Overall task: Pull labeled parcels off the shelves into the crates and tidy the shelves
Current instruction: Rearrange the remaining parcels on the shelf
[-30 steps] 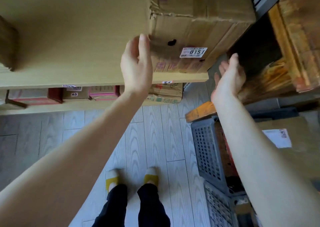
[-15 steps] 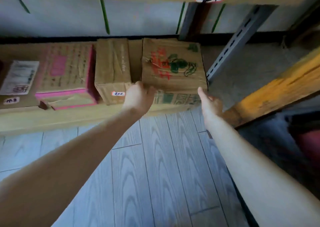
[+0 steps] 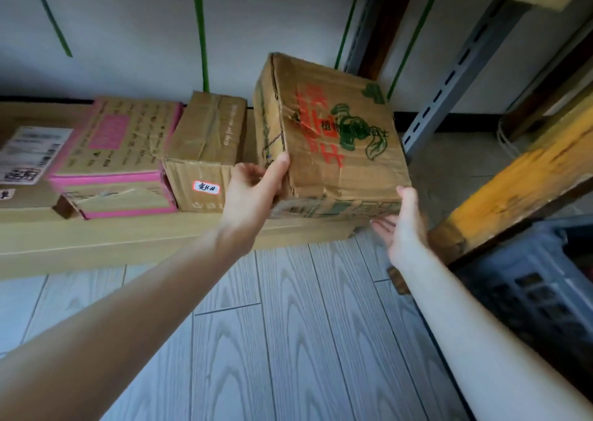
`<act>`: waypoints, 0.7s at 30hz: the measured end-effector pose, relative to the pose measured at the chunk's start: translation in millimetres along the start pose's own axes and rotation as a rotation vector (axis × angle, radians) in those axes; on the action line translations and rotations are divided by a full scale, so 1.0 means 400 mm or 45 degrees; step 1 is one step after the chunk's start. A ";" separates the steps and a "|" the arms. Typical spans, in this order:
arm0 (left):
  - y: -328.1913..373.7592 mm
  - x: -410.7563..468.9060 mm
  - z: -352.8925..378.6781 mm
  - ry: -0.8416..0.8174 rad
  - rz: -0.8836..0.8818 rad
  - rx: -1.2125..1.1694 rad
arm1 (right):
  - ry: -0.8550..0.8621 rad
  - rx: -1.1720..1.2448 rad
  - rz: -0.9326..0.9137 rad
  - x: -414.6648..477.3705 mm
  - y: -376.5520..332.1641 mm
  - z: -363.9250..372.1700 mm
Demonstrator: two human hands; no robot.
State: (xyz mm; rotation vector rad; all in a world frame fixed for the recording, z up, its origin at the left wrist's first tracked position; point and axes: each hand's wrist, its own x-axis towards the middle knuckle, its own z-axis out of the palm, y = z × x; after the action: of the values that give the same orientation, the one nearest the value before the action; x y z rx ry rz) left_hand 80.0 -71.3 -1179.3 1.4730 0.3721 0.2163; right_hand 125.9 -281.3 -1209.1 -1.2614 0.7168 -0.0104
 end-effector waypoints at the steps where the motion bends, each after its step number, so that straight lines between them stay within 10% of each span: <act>1: 0.014 -0.008 -0.006 -0.055 -0.077 -0.077 | -0.024 0.030 0.010 -0.009 -0.006 -0.002; 7: 0.070 -0.026 -0.034 -0.245 -0.186 -0.242 | -0.137 -0.120 -0.028 -0.044 -0.041 0.019; 21: 0.134 -0.058 -0.026 -0.134 -0.147 -0.385 | -0.523 -1.043 -1.146 -0.182 -0.055 0.038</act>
State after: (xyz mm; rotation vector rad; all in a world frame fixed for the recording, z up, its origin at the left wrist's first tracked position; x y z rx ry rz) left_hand 59.1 -65.2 -1124.0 1.1561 0.3231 0.0968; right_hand 84.5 -247.3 -1152.9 -2.2013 -0.3010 -0.2042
